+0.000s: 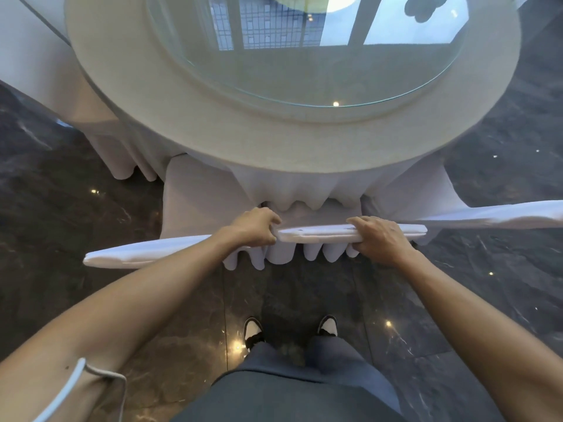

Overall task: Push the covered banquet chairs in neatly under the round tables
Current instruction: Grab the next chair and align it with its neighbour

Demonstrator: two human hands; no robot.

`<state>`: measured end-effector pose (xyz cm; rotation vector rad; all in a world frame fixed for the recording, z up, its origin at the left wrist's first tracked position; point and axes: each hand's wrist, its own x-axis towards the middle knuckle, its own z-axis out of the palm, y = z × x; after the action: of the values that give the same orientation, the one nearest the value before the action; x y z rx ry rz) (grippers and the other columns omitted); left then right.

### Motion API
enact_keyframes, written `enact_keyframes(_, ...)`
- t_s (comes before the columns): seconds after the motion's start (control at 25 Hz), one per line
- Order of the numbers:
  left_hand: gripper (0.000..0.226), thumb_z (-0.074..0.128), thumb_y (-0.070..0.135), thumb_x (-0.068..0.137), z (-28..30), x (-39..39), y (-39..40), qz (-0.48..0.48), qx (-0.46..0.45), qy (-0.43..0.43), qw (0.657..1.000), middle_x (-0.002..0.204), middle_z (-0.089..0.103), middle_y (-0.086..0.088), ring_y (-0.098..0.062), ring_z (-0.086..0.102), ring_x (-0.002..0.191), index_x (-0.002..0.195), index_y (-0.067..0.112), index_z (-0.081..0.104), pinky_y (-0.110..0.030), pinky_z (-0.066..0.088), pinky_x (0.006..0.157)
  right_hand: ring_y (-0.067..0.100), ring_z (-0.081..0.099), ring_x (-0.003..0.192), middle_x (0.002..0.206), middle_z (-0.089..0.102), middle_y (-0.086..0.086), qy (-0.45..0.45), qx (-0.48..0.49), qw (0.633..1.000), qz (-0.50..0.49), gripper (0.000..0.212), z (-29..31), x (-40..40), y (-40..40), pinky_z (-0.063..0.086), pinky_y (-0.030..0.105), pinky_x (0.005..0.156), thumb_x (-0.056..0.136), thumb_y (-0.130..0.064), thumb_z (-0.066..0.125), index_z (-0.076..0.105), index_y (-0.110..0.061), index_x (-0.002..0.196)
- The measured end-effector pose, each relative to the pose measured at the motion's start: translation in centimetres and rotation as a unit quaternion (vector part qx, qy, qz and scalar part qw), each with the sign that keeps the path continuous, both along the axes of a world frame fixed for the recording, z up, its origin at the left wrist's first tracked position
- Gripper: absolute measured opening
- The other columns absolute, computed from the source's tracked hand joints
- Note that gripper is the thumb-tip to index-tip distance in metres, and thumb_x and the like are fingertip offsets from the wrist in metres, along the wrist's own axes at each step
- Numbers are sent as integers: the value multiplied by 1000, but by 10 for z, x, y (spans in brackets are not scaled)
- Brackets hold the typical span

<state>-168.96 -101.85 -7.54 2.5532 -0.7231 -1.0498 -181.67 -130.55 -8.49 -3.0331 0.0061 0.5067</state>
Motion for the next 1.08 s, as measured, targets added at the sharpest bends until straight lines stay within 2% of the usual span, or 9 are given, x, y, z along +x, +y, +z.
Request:
enact_keyframes(0.12,68,75,40,80,2,-16,-53,-16,-21,-5,1000,127,66,2,-16,63,109,142,26,51,-37,52,93,25,62,105,121,66,3,-2,19,999,-35,57,0,-15,-57,45,39,94,80,-31,71,52,-18,133)
enact_keyframes(0.24,81,71,57,73,3,-35,-103,-47,37,-71,996,139,57,5,-20,55,122,146,32,44,-39,46,96,24,55,121,135,58,4,14,-2,999,-41,64,-9,-32,-125,30,47,113,81,-35,71,47,-16,138)
enact_keyframes(0.36,60,70,48,72,1,-59,-153,-35,58,-81,994,126,64,4,-21,60,109,128,34,58,-39,50,89,26,46,130,142,49,7,40,-38,997,-51,71,-16,-41,-190,17,53,117,79,-38,70,40,-16,140)
enact_keyframes(0.44,42,66,32,76,-1,-82,-193,-11,70,-83,994,114,68,1,-24,64,99,118,33,63,-37,52,82,27,47,127,135,51,7,37,-81,994,-58,67,-15,-50,-241,17,55,115,76,-36,69,42,-16,135)
enact_keyframes(0.56,46,61,19,78,0,-101,-215,45,96,-126,986,114,69,-1,-26,65,101,122,34,63,-37,50,85,28,52,115,114,58,6,42,-158,984,-64,49,-7,-69,-305,20,59,112,73,-33,67,53,-18,117)
enact_keyframes(0.72,44,61,27,76,-1,-109,-241,53,78,-160,983,113,70,2,-27,65,103,119,36,64,-37,49,84,28,64,101,103,69,5,64,-212,972,-72,27,9,-77,-353,44,42,96,79,-24,61,63,-18,105)
enact_keyframes(0.84,37,63,34,75,-9,-117,-279,20,88,-181,979,108,71,1,-28,66,99,112,37,67,-38,48,79,24,70,90,94,73,2,86,-233,967,-54,22,15,-72,-350,50,29,72,80,-20,60,72,-19,98)
enact_keyframes(0.96,35,65,38,79,-16,-116,-288,26,103,-207,973,102,72,0,-28,67,94,113,38,70,-36,45,75,22,71,88,93,73,2,95,-235,967,-22,23,18,-64,-329,51,28,70,78,-21,61,72,-19,97)
enact_keyframes(1.08,24,64,37,80,-13,-115,-286,25,94,-206,974,85,69,2,-24,64,80,102,35,73,-33,39,67,22,70,82,89,72,0,100,-228,968,-14,22,21,-64,-309,50,30,66,78,-20,62,72,-20,98)
